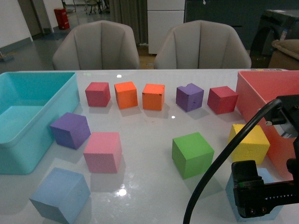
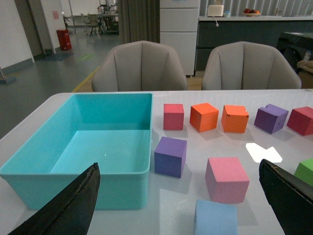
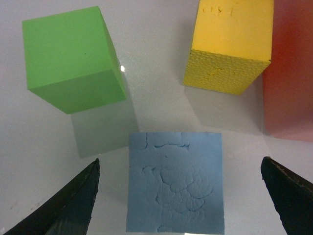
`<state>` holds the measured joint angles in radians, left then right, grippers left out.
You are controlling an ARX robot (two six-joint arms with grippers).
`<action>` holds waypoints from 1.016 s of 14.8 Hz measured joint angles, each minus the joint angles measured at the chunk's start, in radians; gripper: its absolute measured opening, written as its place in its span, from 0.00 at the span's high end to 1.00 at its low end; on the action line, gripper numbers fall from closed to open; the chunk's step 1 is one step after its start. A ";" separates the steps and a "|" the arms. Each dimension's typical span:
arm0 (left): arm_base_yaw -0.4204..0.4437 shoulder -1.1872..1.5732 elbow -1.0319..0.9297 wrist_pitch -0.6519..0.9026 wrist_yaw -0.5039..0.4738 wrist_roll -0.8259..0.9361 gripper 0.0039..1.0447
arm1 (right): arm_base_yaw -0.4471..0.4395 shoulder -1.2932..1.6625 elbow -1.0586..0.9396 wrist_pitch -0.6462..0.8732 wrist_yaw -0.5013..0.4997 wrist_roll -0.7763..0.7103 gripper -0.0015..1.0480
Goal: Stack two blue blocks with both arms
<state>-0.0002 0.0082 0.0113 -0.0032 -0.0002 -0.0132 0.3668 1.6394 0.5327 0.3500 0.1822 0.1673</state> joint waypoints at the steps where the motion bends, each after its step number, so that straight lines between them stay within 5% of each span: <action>1: 0.000 0.000 0.000 0.000 0.000 0.000 0.06 | 0.000 0.030 0.008 0.014 -0.009 0.005 0.06; 11: 0.000 0.000 0.000 0.000 0.000 0.000 0.06 | -0.041 0.256 0.010 0.170 -0.106 0.027 0.06; 12: 0.000 0.000 0.000 0.000 0.000 0.000 0.06 | -0.048 0.254 -0.004 0.176 -0.103 0.031 0.23; 15: 0.000 0.000 0.000 0.000 0.000 0.000 0.06 | -0.053 0.121 -0.061 0.134 -0.085 0.024 0.49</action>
<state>-0.0002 0.0082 0.0113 -0.0032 -0.0002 -0.0132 0.3138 1.7599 0.4713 0.4835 0.0975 0.1913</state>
